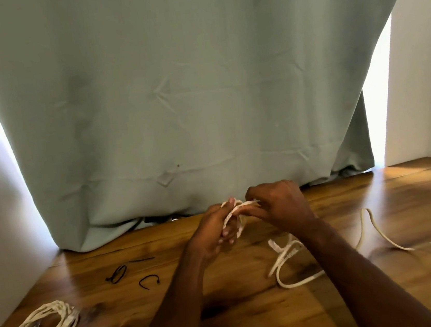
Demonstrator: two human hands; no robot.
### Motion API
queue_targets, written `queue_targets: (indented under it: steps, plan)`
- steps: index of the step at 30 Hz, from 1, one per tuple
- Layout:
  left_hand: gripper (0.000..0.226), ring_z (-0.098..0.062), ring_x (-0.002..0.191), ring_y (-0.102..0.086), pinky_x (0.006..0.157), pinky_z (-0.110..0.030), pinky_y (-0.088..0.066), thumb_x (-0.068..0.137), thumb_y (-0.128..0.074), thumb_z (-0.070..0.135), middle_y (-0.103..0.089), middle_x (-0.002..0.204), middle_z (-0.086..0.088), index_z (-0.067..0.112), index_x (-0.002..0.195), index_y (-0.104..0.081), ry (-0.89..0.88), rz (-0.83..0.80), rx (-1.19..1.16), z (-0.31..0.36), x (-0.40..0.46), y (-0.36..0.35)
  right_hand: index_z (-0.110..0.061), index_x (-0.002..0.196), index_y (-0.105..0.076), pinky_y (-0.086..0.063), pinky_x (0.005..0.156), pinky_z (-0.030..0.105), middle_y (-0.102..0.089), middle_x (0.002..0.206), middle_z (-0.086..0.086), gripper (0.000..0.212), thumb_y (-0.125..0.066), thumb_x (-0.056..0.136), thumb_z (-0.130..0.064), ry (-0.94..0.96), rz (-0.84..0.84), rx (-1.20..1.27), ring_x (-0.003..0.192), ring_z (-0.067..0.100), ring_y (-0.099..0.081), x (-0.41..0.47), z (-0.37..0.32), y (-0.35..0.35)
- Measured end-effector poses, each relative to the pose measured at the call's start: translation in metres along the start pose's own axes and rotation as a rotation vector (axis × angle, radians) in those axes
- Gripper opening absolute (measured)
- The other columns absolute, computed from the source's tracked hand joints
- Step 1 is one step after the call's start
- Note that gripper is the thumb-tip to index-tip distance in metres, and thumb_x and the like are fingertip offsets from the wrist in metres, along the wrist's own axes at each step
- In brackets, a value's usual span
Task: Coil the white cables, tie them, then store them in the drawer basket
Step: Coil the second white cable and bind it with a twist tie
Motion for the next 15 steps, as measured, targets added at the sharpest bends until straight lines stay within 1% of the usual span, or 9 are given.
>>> queue_targets:
  steps: [2, 4, 6, 9, 10, 11, 13, 14, 15]
  plan:
    - [0.065, -0.008, 0.029, -0.023, 0.042, -0.027, -0.025, 0.099, -0.037, 0.059, -0.03, 0.039, 0.002, 0.003, 0.08, -0.066, 0.108, -0.242, -0.206, -0.011, -0.003, -0.011, -0.021, 0.084, -0.072, -0.053, 0.052, 0.033, -0.07, 0.071, -0.005, 0.051, -0.054, 0.086, -0.068, -0.101, -0.027, 0.096, 0.057, 0.012, -0.062, -0.004, 0.014, 0.001]
    - [0.061, -0.003, 0.027, -0.025, 0.04, -0.022, -0.028, 0.093, -0.052, 0.06, -0.032, 0.037, 0.007, 0.001, 0.083, -0.066, 0.13, -0.41, -0.343, -0.014, -0.007, -0.02, -0.018, 0.086, -0.074, -0.055, 0.059, 0.035, -0.073, 0.076, -0.006, 0.041, -0.064, 0.087, -0.057, -0.183, -0.087, 0.244, 0.063, 0.008, -0.064, -0.005, 0.02, -0.004]
    - [0.045, 0.0, 0.025, -0.028, 0.038, -0.017, -0.033, 0.082, -0.076, 0.046, -0.034, 0.035, 0.009, 0.003, 0.079, -0.066, 0.072, -0.459, -0.424, -0.008, -0.01, -0.024, -0.016, 0.087, -0.076, -0.057, 0.068, 0.04, -0.074, 0.079, -0.005, 0.027, -0.072, 0.088, -0.042, -0.317, -0.132, 0.463, 0.07, 0.009, -0.068, -0.006, 0.025, -0.009]
    - [0.035, -0.002, 0.022, -0.032, 0.035, -0.014, -0.031, 0.075, -0.086, 0.033, -0.035, 0.032, 0.007, 0.004, 0.072, -0.065, -0.003, -0.413, -0.586, 0.002, -0.011, -0.022, -0.018, 0.094, -0.077, -0.058, 0.079, 0.047, -0.076, 0.085, 0.003, 0.018, -0.066, 0.096, -0.032, -0.555, -0.208, 0.807, 0.08, 0.025, -0.072, -0.013, 0.026, -0.016]
    - [0.036, -0.002, 0.022, -0.033, 0.034, -0.015, -0.03, 0.074, -0.086, 0.033, -0.036, 0.031, 0.007, 0.005, 0.071, -0.064, -0.015, -0.396, -0.638, 0.004, -0.009, -0.021, -0.016, 0.099, -0.077, -0.058, 0.075, 0.045, -0.076, 0.086, 0.005, 0.021, -0.061, 0.099, -0.03, -0.621, -0.26, 0.92, 0.078, 0.027, -0.072, -0.015, 0.022, -0.017]
    - [0.038, -0.003, 0.022, -0.033, 0.034, -0.015, -0.028, 0.073, -0.087, 0.035, -0.037, 0.031, 0.006, 0.006, 0.07, -0.063, -0.017, -0.375, -0.675, 0.005, -0.008, -0.02, -0.012, 0.103, -0.075, -0.058, 0.065, 0.036, -0.075, 0.083, 0.004, 0.024, -0.056, 0.102, -0.027, -0.681, -0.308, 1.028, 0.07, 0.022, -0.07, -0.016, 0.017, -0.019]
    - [0.042, -0.003, 0.021, -0.032, 0.032, -0.014, -0.027, 0.072, -0.086, 0.041, -0.037, 0.031, 0.005, 0.007, 0.066, -0.062, -0.017, -0.328, -0.721, 0.006, -0.006, -0.018, -0.004, 0.107, -0.07, -0.043, 0.04, 0.022, -0.071, 0.075, 0.002, 0.028, -0.051, 0.103, -0.024, -0.795, -0.349, 1.26, 0.05, 0.01, -0.057, -0.018, 0.005, -0.02]
    - [0.044, -0.003, 0.021, -0.032, 0.031, -0.014, -0.027, 0.075, -0.082, 0.045, -0.038, 0.031, 0.004, 0.008, 0.065, -0.061, -0.021, -0.305, -0.735, 0.006, -0.005, -0.017, -0.004, 0.107, -0.068, -0.036, 0.035, 0.019, -0.07, 0.074, 0.002, 0.028, -0.051, 0.103, -0.025, -0.841, -0.352, 1.353, 0.046, 0.007, -0.052, -0.02, 0.002, -0.02]
    - [0.046, -0.003, 0.021, -0.032, 0.031, -0.014, -0.026, 0.081, -0.074, 0.048, -0.038, 0.031, 0.004, 0.009, 0.064, -0.059, -0.022, -0.277, -0.749, 0.006, -0.004, -0.016, -0.005, 0.107, -0.066, -0.034, 0.034, 0.017, -0.069, 0.072, 0.0, 0.026, -0.05, 0.104, -0.025, -0.871, -0.361, 1.418, 0.044, 0.005, -0.051, -0.021, 0.0, -0.021]
Point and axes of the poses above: each hand's wrist, its own x-axis towards the middle knuckle, its own y-axis out of the back of the hand, z = x × y, the point moved 6 cm from there along x, towards the middle knuckle
